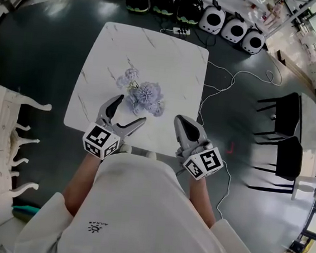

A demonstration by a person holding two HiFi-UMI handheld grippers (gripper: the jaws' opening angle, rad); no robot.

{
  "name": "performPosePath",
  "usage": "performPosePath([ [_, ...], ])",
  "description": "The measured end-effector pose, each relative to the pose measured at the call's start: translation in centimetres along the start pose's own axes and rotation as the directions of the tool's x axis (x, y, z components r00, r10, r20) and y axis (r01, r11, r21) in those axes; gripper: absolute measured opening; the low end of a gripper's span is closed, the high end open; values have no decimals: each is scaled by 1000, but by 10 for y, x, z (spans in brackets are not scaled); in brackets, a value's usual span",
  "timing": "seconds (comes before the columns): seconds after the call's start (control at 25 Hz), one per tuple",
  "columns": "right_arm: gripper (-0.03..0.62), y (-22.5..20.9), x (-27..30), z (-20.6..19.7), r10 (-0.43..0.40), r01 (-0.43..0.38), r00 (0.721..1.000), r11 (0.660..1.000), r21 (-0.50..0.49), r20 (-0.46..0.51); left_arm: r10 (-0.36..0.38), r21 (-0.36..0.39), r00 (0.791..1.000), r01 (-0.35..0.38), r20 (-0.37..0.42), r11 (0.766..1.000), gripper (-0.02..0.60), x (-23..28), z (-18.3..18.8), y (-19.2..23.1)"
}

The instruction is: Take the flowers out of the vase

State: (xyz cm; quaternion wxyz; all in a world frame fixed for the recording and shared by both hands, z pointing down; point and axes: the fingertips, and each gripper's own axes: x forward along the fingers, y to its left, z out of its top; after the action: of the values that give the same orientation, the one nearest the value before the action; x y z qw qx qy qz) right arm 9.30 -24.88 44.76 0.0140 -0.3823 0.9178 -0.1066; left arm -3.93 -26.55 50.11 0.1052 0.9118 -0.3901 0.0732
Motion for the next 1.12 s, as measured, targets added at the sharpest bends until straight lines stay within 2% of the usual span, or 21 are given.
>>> performPosePath([
  [0.44,2,0,-5,0,-21,22,1000,1000,-3,6,-10,34,1000,10,-28,999,417,22,-9,4],
  [0.92,2,-3,-4,1,-55,55,998,998,-5,0,-45,85,999,47,-21,995,417,41,1,6],
  [1.12,2,-4,-2,-2,-60,60,998,998,-3,0,-50,91,999,50,-2,995,379,41,5,6],
])
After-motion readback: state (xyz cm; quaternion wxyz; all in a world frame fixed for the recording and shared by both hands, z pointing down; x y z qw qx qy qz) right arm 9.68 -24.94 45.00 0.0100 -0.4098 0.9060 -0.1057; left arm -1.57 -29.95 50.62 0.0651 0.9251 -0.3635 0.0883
